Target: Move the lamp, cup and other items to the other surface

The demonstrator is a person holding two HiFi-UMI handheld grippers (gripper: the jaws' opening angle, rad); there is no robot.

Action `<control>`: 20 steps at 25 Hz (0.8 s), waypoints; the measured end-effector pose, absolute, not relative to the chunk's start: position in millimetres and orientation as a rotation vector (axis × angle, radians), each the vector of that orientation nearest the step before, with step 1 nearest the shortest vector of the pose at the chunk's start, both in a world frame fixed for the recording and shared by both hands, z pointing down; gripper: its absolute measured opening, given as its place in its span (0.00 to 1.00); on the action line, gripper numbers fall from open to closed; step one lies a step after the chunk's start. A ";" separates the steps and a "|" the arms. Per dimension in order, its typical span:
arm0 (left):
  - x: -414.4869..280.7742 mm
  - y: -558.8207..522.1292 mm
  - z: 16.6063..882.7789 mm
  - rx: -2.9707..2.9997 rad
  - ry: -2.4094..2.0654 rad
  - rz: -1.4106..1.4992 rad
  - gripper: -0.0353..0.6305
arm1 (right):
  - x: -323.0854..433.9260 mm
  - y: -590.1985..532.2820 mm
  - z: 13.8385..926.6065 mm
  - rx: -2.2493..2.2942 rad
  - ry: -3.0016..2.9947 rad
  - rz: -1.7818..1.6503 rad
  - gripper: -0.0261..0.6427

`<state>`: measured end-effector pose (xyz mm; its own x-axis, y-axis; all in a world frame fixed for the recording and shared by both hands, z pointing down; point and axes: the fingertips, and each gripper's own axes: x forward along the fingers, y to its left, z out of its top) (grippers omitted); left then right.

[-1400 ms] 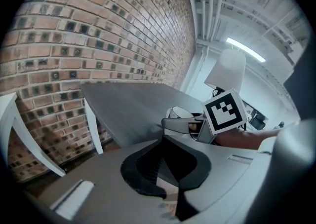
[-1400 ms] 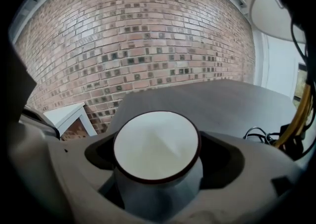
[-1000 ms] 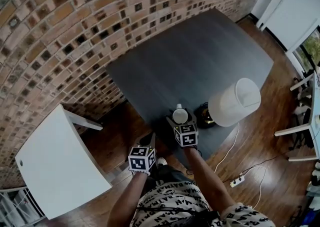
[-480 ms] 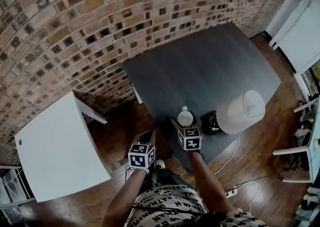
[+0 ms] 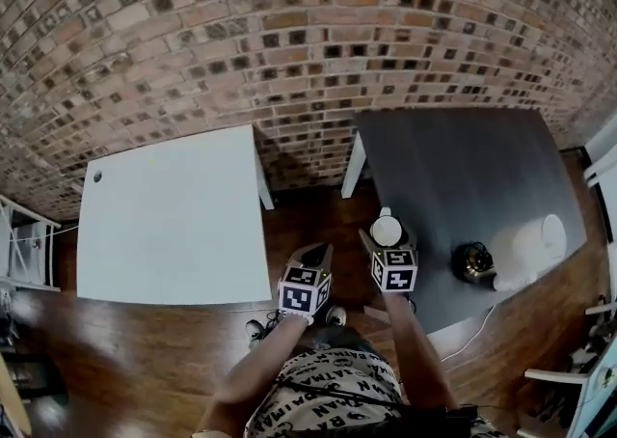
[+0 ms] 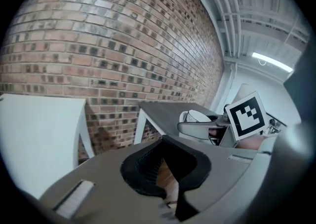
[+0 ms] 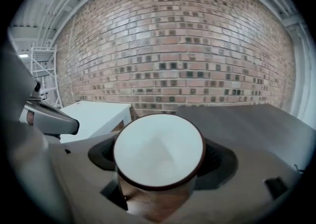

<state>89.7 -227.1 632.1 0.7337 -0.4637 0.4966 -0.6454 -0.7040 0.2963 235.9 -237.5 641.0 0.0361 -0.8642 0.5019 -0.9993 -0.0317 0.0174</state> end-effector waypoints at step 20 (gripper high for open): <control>-320.0 -229.3 642.1 2.047 -1.512 0.362 0.05 | -243.7 -328.7 651.1 1.172 -2.389 0.327 0.67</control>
<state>-320.0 -229.3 642.1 0.3263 -0.7865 0.5243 -0.9387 -0.2044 0.2776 -243.7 -328.7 651.1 -0.5334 -0.6840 0.4976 -0.7927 0.6095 -0.0118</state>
